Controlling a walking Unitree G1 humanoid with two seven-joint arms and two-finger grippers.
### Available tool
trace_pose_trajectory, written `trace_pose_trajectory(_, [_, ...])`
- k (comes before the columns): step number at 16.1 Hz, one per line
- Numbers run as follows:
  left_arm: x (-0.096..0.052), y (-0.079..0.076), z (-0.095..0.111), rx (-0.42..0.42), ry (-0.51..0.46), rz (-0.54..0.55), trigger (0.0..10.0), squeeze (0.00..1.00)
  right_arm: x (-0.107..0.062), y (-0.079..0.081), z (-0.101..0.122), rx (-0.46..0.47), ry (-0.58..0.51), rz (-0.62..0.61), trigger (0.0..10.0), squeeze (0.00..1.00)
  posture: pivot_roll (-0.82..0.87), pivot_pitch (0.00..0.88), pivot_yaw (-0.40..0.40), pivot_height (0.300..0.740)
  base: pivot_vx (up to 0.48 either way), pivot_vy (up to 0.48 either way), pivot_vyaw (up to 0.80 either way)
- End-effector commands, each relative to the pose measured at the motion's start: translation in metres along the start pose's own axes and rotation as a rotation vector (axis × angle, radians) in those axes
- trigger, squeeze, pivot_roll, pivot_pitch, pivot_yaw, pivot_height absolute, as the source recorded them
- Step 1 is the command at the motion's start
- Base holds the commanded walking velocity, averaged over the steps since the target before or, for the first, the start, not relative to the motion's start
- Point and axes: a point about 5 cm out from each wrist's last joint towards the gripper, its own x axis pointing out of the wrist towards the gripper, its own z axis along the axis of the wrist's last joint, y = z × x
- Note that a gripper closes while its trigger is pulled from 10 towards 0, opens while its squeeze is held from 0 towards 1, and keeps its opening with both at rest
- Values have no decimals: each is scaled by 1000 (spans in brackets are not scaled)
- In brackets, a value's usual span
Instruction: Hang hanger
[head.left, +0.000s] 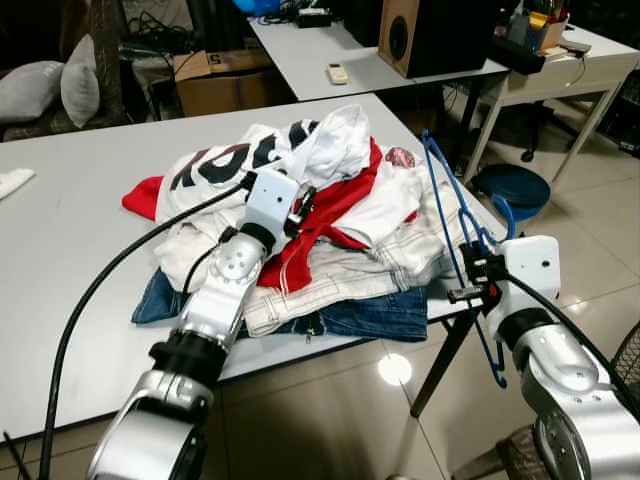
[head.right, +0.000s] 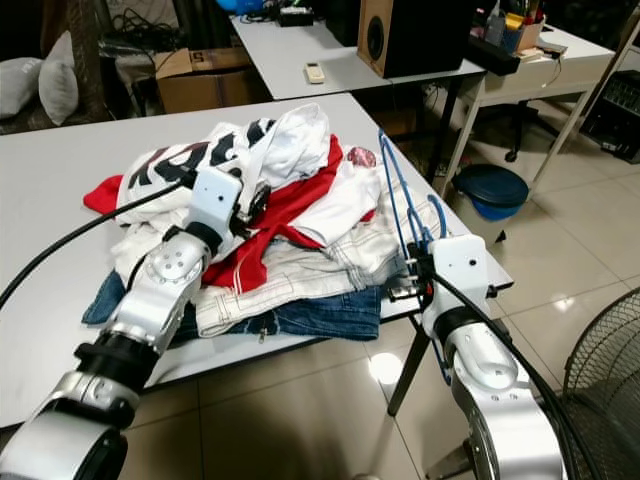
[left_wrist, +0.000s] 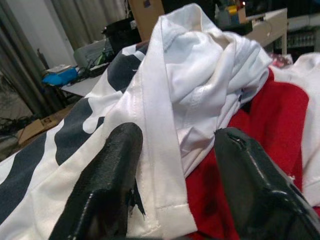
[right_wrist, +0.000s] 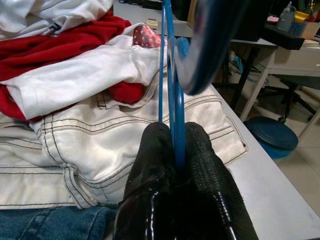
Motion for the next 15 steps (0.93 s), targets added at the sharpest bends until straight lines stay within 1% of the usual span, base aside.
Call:
trace_pose_trajectory(1, [3, 2, 0, 32, 10, 9, 0, 0, -2, 0, 2, -5, -7, -8, 10000, 0, -138, 0, 53, 740, 0, 0, 0])
trace_pose_trajectory(2, [4, 8, -3, 43, 33, 44, 0, 0, -3, 1, 2, -6, -9, -10, 10000, 0, -139, 0, 58, 740, 0, 0, 0])
trace_pose_trajectory(4, [4, 12, -7, 45, 58, 70, 0, 0, -3, 2, 2, 3, -10, -16, 10000, 0, -140, 0, 59, 740, 0, 0, 0])
trace_pose_trajectory(8, [5, 12, -14, 61, 98, 74, 0, 0, -3, 3, 3, 4, -13, -15, 10000, 0, -140, 0, 61, 740, 0, 0, 0])
trace_pose_trajectory(12, [6, 11, -15, 60, 102, 63, 0, 0, -3, 3, 4, 2, -16, -16, 10000, 0, -141, 0, 61, 740, 0, 0, 0])
trace_pose_trajectory(15, [7, 15, -19, 39, 132, 90, 0, 0, -3, 3, 4, 1, -17, -17, 10000, 0, -140, 0, 61, 740, 0, 0, 0])
